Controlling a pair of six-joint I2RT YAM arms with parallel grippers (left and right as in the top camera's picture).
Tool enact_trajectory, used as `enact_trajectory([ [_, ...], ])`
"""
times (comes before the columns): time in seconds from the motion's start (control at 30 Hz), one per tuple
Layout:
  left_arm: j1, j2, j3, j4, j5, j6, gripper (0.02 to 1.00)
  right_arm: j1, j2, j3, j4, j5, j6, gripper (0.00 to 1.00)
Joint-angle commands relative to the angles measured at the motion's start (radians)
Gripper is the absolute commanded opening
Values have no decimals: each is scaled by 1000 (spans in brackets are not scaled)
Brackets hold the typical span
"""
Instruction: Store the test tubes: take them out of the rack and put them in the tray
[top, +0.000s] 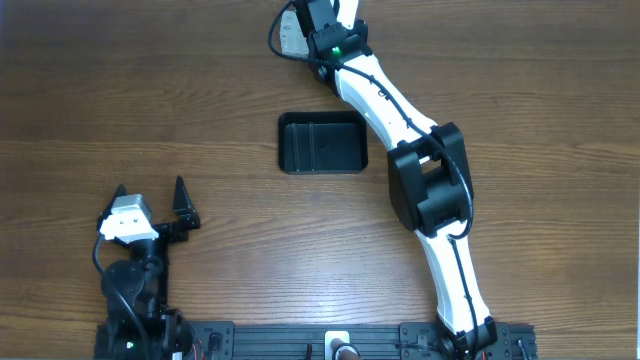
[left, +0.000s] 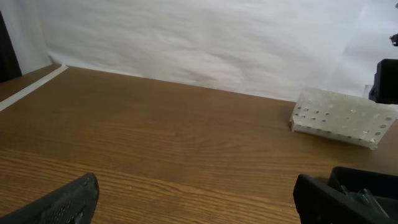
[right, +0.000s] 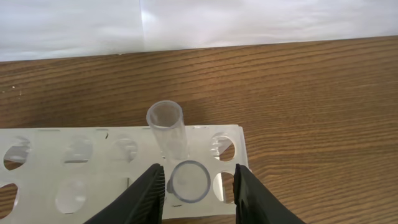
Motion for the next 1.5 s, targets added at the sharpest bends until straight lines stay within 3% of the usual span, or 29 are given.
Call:
enact_trajectory([
  [0.03,5,-7,-5,0,6,18,998,10,8,29,3,8,-5,340],
  [0.97,5,-7,-4,0,6,18,998,31,8,29,10,10,-58,159],
  [1.5,5,-7,-5,0,6,18,996,48,8,33,17,31,-82,132],
])
